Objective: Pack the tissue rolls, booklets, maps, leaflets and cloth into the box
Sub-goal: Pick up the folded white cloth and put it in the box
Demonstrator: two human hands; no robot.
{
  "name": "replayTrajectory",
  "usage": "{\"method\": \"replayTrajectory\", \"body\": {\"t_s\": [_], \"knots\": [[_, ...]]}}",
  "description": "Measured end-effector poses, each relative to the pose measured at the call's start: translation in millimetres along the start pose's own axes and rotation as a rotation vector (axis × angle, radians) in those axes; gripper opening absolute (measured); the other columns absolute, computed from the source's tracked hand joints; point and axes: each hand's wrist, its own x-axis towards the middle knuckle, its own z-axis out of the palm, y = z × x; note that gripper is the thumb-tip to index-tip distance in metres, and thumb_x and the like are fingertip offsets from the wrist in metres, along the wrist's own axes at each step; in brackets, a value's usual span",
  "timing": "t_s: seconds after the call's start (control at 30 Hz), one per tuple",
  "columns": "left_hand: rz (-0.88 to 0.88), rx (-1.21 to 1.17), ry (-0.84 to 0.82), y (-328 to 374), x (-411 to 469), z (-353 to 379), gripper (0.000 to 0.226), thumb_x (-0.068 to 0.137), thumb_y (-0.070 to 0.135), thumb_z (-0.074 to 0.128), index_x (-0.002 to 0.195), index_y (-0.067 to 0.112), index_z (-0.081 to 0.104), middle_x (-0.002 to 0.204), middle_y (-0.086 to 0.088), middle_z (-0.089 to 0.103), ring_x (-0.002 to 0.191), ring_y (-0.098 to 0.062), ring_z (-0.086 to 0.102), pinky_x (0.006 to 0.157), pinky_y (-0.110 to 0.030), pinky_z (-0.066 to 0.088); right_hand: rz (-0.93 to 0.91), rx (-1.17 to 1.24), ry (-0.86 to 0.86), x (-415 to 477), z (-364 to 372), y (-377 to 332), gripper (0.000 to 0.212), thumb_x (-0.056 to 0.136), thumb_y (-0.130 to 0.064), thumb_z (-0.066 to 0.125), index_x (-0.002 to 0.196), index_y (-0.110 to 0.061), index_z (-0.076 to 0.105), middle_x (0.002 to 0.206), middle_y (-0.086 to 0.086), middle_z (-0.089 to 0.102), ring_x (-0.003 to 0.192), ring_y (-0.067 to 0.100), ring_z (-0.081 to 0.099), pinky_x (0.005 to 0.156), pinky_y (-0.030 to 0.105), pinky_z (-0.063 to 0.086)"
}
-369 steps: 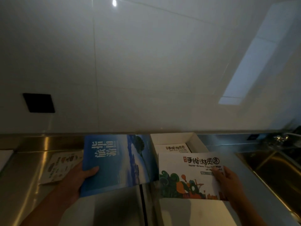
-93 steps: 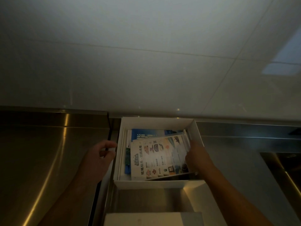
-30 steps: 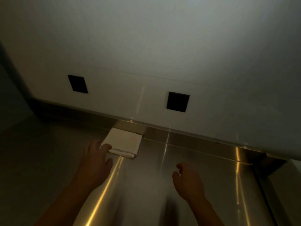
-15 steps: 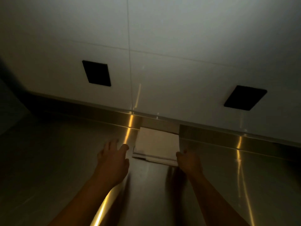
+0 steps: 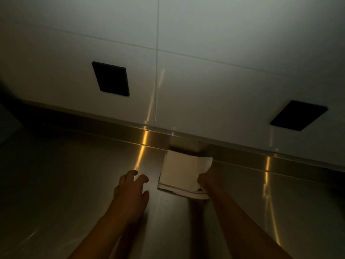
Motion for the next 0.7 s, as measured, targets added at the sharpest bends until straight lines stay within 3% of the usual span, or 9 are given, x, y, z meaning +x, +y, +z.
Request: {"method": "replayTrajectory", "body": {"t_s": [0.13, 0.23, 0.33, 0.47, 0.57, 0.7], "knots": [[0.012, -0.078, 0.048, 17, -7, 10, 0.037, 0.089, 0.025, 0.057, 0.125, 0.027, 0.049, 0.148, -0.002, 0.03, 0.137, -0.02, 0.027, 0.111, -0.039, 0.034, -0.011, 0.217, -0.016, -5, -24, 31, 0.048, 0.076, 0.012, 0.052, 0.124, 0.003, 0.053, 0.113, 0.025, 0.062, 0.104, 0.034, 0.059, 0.087, 0.043, 0.051], [0.02, -0.123, 0.086, 39, -19, 24, 0.037, 0.091, 0.027, 0.055, 0.127, 0.024, 0.049, 0.145, -0.003, 0.033, 0.134, -0.02, 0.031, 0.11, -0.038, 0.035, 0.017, 0.288, -0.052, -18, -57, 65, 0.049, 0.075, 0.016, 0.051, 0.122, 0.004, 0.054, 0.091, 0.016, 0.06, 0.09, 0.035, 0.059, 0.079, 0.047, 0.055], [0.058, -0.113, 0.109, 73, -38, 44, 0.039, 0.091, 0.031, 0.053, 0.129, 0.022, 0.048, 0.142, -0.004, 0.036, 0.131, -0.019, 0.035, 0.107, -0.032, 0.035, 0.007, 0.316, -0.061, -34, -100, 106, 0.048, 0.073, 0.017, 0.055, 0.119, 0.003, 0.057, 0.077, 0.006, 0.06, 0.072, 0.024, 0.058, 0.064, 0.038, 0.053], [0.074, -0.148, 0.111, 132, -74, 78, 0.048, 0.092, 0.037, 0.051, 0.135, 0.02, 0.04, 0.144, -0.004, 0.035, 0.132, -0.019, 0.035, 0.105, -0.029, 0.033, -0.028, 0.362, -0.081, -53, -160, 158, 0.04, 0.071, 0.015, 0.057, 0.106, -0.004, 0.063, 0.072, 0.003, 0.062, 0.064, 0.017, 0.059, 0.044, 0.023, 0.045], [0.038, -0.276, 0.105, 184, -106, 108, 0.062, 0.089, 0.037, 0.055, 0.143, 0.018, 0.03, 0.148, -0.007, 0.033, 0.134, -0.023, 0.035, 0.107, -0.034, 0.032, -0.084, 0.415, -0.094, -61, -211, 193, 0.038, 0.064, 0.007, 0.062, 0.096, -0.013, 0.063, 0.072, 0.0, 0.065, 0.064, 0.014, 0.06, 0.043, 0.02, 0.043], [0.003, -0.399, 0.076, 243, -140, 139, 0.073, 0.084, 0.034, 0.065, 0.144, 0.017, 0.027, 0.147, -0.012, 0.038, 0.132, -0.026, 0.04, 0.107, -0.044, 0.038, -0.102, 0.448, -0.079, -75, -276, 238, 0.039, 0.067, 0.013, 0.059, 0.087, -0.02, 0.064, 0.07, -0.001, 0.067, 0.064, 0.015, 0.063, 0.047, 0.023, 0.046]]}}
